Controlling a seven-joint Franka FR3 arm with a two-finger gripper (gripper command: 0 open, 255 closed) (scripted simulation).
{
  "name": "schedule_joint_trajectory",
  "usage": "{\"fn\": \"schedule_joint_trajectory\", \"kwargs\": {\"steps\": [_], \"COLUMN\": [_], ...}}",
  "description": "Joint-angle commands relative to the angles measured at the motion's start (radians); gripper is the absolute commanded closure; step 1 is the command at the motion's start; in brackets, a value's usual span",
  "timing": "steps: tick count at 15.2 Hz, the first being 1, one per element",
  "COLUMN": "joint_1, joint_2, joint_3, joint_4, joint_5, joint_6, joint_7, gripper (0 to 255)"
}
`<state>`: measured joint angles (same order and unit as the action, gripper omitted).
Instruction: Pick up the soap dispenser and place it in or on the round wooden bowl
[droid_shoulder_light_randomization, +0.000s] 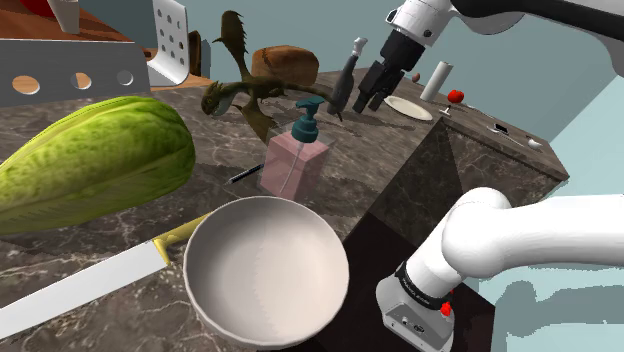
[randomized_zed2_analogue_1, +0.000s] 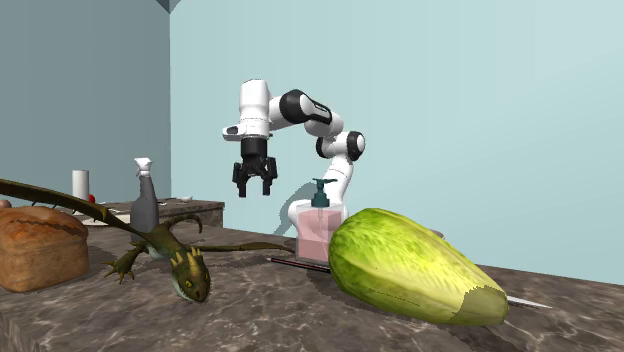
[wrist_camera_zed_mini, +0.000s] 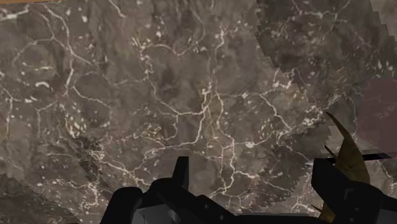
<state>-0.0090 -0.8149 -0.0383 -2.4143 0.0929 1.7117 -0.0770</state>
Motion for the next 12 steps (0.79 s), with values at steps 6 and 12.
{"fn": "schedule_joint_trajectory", "kwargs": {"steps": [6,12], "joint_1": [0.04,0.079], "joint_2": [0.019,0.079], "joint_3": [0.103,0.221], "joint_4": [0.061,0.169], "joint_5": [0.07,0.145], "joint_6": [-0.044,-0.085], "joint_7": [0.121,0.264], "gripper": [0,0]}}
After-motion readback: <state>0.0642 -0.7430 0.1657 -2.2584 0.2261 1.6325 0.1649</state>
